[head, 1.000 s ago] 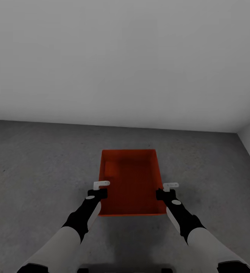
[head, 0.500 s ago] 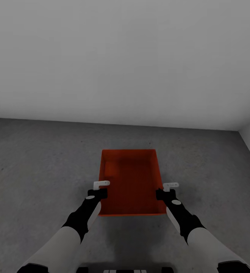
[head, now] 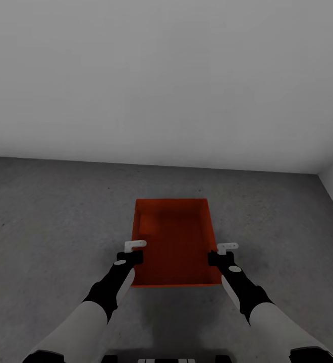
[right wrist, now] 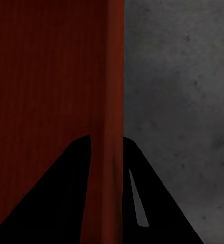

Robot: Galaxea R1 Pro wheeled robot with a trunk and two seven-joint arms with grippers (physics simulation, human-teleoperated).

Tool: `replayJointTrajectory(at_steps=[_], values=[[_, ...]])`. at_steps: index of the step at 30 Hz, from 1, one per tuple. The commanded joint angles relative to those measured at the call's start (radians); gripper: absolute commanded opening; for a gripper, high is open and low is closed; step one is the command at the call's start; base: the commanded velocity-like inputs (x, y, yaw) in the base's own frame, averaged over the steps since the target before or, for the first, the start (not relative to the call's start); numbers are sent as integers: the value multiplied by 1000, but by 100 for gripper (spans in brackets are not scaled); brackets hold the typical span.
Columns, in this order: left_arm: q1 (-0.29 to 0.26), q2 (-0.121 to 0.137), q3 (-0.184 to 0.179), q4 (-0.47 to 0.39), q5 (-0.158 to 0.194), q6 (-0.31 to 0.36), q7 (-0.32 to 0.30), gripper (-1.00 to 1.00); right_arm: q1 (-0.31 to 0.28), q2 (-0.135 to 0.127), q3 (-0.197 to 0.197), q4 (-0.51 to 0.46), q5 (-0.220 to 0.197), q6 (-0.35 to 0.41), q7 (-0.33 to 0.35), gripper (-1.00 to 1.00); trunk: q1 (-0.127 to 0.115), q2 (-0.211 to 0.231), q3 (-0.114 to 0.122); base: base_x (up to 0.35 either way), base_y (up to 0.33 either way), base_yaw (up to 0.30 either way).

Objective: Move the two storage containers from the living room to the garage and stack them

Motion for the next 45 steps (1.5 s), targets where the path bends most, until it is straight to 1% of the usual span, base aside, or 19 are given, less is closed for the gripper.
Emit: replayJointTrajectory(at_steps=[1, 4, 17, 23, 41, 45], values=[[-1, 0, -2, -66, 13, 4, 8, -100, 0, -1, -3, 1, 1, 2, -6, -100, 0, 0, -1, 0, 0, 0], [-1, 0, -2, -66, 13, 4, 8, -100, 0, -1, -2, 1, 1, 2, -6, -100, 0, 0, -1, 0, 0, 0], [-1, 0, -2, -67, 14, 4, 8, -100, 0, 1, -1, 0, 1, 3, -6, -100, 50, -91, -41, 0, 0, 0], [-1, 0, -2, -67, 14, 4, 8, -100, 0, 0, -2, 0, 1, 3, -6, -100, 50, -91, -43, 0, 0, -5], [-1, 0, -2, -68, 14, 4, 8, -100, 0, -1, -3, 0, 1, 3, -6, -100, 50, -91, -69, 0, 0, -68], [-1, 0, -2, -68, 14, 4, 8, -100, 0, -1, -2, 0, 1, 3, -6, -100, 50, -91, -71, 0, 0, -19]])
